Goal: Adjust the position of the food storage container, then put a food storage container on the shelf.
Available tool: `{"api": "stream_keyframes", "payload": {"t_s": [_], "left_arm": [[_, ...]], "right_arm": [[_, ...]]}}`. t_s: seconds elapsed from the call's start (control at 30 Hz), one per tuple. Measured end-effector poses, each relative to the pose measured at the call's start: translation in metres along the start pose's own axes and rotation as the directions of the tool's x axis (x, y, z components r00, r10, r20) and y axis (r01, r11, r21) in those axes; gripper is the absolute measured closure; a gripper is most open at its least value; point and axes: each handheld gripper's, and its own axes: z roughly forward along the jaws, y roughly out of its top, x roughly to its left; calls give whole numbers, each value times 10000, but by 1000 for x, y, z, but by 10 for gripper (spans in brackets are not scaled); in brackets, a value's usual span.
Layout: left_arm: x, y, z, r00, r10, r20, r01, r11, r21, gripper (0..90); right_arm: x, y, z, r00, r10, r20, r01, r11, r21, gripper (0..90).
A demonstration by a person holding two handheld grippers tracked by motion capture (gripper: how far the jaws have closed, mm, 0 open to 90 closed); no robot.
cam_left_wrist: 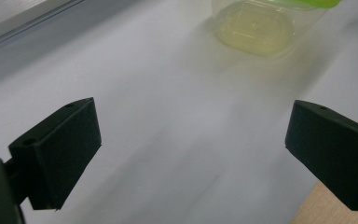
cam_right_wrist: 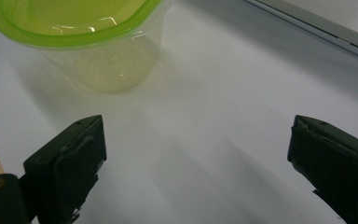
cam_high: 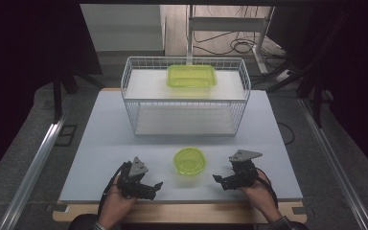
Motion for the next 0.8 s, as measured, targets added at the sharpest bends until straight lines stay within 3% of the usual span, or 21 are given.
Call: {"api": "stream_keyframes", "payload": {"t_s": [0.2,0.37,0.67,0.8], "left_arm": [[2,-4,-4,10000,38,-85,-40,9995,-317,7],[3,-5,-3,9999,-98,22,99,9993,-348,11],[-1,-4,2,9996,250,-91,-252,9994,-222,18],[-2,-4,3,9989,438,-155,-442,9987,-261,19]], "right_arm": [[-1,0,0,10000,-83,0,83,9999,-92,35],[-4,0,-1,9995,277,-126,-278,9995,-135,27],[-8,6,-2,9987,434,-251,-442,9984,-351,28],[-12,11,-5,9962,778,-392,-795,9958,-449,33]]}}
